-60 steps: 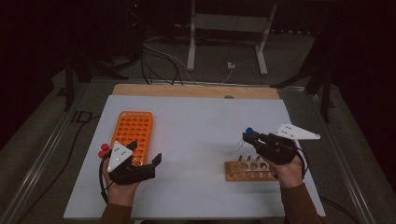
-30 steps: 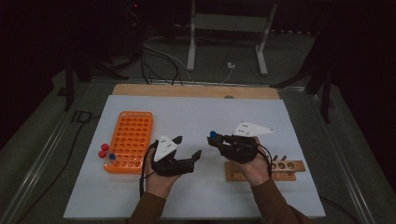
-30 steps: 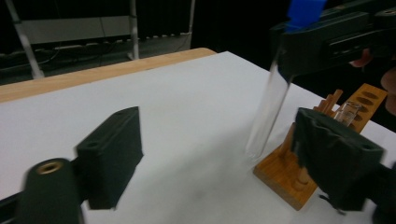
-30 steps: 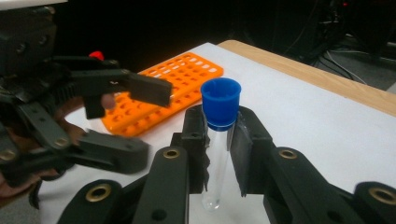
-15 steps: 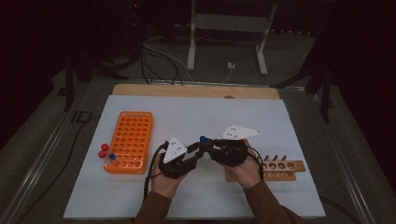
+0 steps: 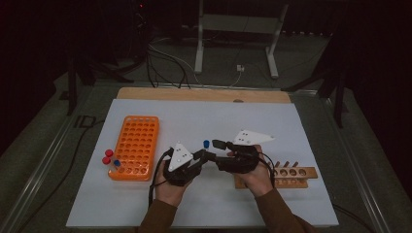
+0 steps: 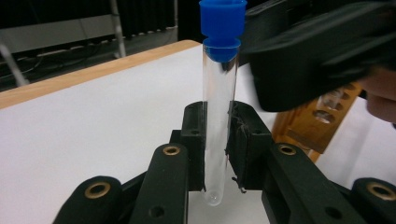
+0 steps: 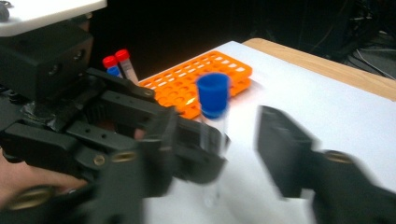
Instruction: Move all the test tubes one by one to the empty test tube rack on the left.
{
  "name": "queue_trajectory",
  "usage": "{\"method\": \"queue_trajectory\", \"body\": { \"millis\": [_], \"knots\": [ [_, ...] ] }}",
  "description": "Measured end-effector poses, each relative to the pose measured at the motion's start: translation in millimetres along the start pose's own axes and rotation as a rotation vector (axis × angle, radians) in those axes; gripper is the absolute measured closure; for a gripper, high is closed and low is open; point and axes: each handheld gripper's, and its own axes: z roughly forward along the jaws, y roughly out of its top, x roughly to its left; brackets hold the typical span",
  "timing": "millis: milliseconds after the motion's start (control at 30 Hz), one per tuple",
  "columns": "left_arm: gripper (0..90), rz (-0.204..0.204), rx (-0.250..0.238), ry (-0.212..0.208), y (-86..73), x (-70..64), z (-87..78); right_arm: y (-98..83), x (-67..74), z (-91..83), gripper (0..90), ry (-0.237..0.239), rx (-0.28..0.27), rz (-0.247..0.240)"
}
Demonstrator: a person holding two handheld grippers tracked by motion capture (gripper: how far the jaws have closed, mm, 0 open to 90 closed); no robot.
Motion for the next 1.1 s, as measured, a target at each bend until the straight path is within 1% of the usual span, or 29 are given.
{"method": "queue_trajectory", "body": {
  "millis": [33, 200, 300, 367, 500, 567, 767, 900, 1100],
  "knots": [
    [77.5, -0.004, -0.005, 0.008, -0.4, 1.3, -1.3, -0.4, -0.7, -0.7, 34.8, -0.021, 0.0, 0.0],
    [77.5, -0.024, -0.012, 0.048, -4.1, 10.6, -11.0, -3.8, -6.2, -5.9, 16.9, -0.077, 0.006, 0.012],
    [77.5, -0.033, -0.012, 0.064, -7.2, 16.1, -17.2, -7.2, -9.6, -10.4, 14.3, -0.096, 0.006, 0.014],
    [77.4, -0.041, -0.014, 0.074, -9.5, 19.5, -21.5, -9.8, -12.1, -13.6, 10.6, -0.106, 0.008, 0.016],
    [77.5, -0.045, -0.01, 0.092, -13.8, 27.1, -32.4, -13.6, -16.7, -20.6, 3.4, -0.127, 0.012, 0.017],
    [77.5, -0.052, -0.013, 0.11, -15.6, 31.4, -39.3, -14.9, -18.7, -24.8, 2.3, -0.138, 0.009, 0.017],
    [77.4, -0.053, -0.021, 0.168, -22.7, 44.3, -61.5, -18.4, -24.5, -36.7, 1.0, -0.187, -0.007, 0.015],
    [77.4, -0.043, -0.013, 0.216, -30.2, 53.3, -76.9, -20.1, -27.7, -44.4, 1.0, -0.202, -0.013, 0.017],
    [77.3, -0.055, -0.001, 0.28, -43.6, 66.1, -98.0, -21.3, -32.0, -53.5, 1.0, -0.213, -0.032, 0.025]
  ]
}}
